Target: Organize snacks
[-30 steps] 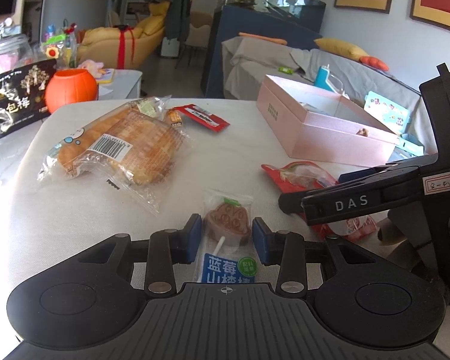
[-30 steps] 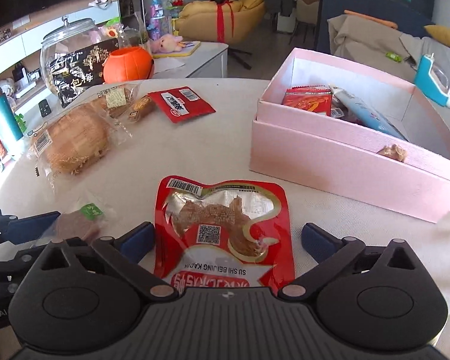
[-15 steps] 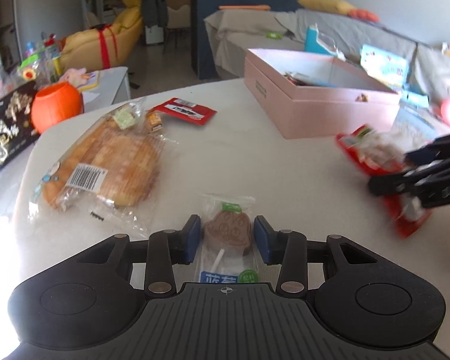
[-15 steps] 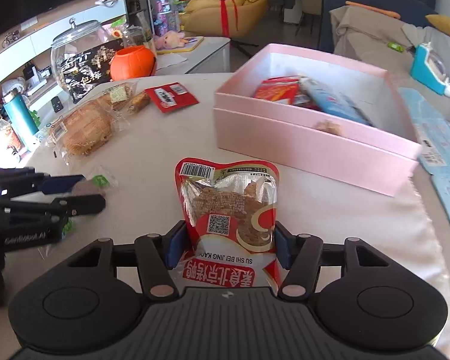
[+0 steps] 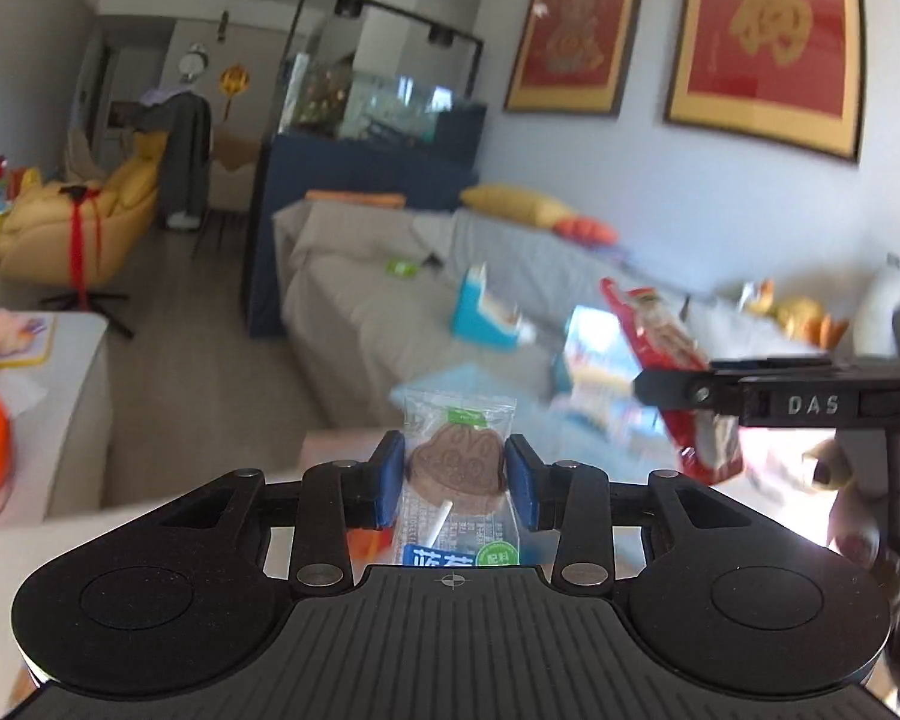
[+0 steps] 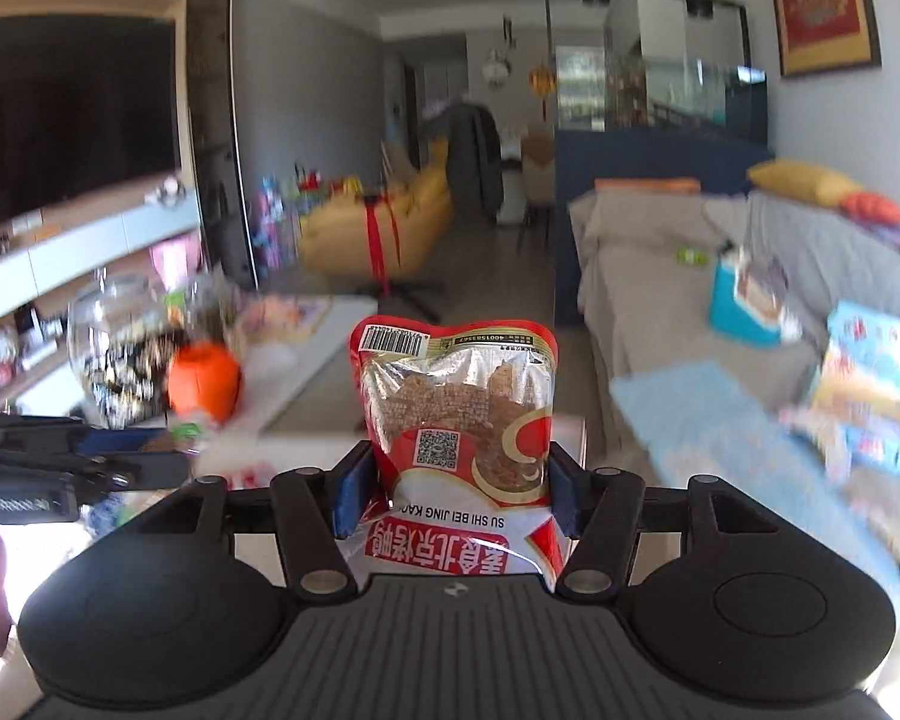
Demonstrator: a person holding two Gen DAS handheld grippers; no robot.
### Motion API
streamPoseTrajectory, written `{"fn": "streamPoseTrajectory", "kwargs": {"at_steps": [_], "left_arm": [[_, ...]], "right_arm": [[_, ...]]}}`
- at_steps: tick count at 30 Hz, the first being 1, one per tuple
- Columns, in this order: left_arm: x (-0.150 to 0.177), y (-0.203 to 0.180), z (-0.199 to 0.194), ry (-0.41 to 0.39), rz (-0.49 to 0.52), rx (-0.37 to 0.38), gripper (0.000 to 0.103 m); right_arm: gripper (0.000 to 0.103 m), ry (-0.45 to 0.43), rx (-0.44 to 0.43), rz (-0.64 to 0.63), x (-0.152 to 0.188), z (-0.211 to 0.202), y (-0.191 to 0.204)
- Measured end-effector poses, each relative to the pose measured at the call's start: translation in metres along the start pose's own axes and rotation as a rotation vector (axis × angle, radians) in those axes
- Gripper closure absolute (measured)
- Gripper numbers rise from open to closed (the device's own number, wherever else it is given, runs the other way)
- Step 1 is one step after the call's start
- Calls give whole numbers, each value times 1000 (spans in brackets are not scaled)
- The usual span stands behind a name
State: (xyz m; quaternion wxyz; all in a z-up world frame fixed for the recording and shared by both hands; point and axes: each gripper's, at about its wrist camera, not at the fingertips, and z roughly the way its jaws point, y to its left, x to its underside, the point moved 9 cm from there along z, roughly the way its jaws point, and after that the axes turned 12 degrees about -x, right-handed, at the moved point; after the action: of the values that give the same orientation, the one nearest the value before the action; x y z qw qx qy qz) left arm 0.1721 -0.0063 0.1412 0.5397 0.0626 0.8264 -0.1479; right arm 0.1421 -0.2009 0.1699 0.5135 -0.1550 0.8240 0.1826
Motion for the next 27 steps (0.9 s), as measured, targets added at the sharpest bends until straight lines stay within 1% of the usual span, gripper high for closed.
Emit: {"fn": "streamPoseTrajectory", "kwargs": {"at_steps": [1, 2, 3, 4, 5, 6, 7, 8, 9, 11, 13, 15, 17, 19, 21, 23, 25, 27], "left_arm": [[-4, -1, 22, 10, -42, 22, 57], [0, -1, 45, 49, -75, 41, 59], [11, 0, 70, 123, -106, 57, 60], [24, 3, 91, 191, -135, 60, 60], [37, 10, 104, 234, -168, 52, 60], [45, 19, 107, 242, -193, 45, 60], [50, 27, 103, 234, -205, 42, 60], [53, 35, 95, 218, -207, 30, 60], [55, 47, 84, 197, -206, 7, 60], [64, 70, 61, 162, -187, -67, 60], [73, 96, 34, 121, -166, -177, 60], [88, 116, 8, 100, -173, -262, 60], [105, 130, -10, 115, -188, -287, 60], [122, 144, -30, 125, -210, -323, 60], [133, 156, -45, 129, -222, -359, 60], [139, 165, -57, 128, -219, -396, 60], [140, 171, -65, 113, -210, -429, 60], [141, 178, -75, 98, -208, -446, 60]], "right_arm": [[44, -8, 16, 4, -18, 8, -5], [42, -6, 28, 19, -30, 19, -10], [33, -1, 34, 40, -39, 32, -16], [18, 12, 36, 53, -42, 48, -21], [16, 47, 39, 54, -41, 65, -25], [16, 97, 50, 58, -35, 83, -30], [16, 148, 72, 72, -25, 97, -35], [16, 181, 79, 83, -16, 105, -38], [16, 200, 67, 89, -8, 109, -40], [16, 199, 53, 94, 6, 113, -45], [16, 199, 60, 101, 13, 117, -47], [16, 209, 31, 124, 17, 123, -45], [16, 210, 4, 143, 21, 127, -39], [16, 206, 3, 151, 21, 132, -34], [16, 217, -17, 154, 23, 140, -20], [16, 247, -41, 127, 28, 155, 0], [16, 280, -74, 90, 37, 171, 29], [16, 320, -113, 58, 46, 192, 59]]}}
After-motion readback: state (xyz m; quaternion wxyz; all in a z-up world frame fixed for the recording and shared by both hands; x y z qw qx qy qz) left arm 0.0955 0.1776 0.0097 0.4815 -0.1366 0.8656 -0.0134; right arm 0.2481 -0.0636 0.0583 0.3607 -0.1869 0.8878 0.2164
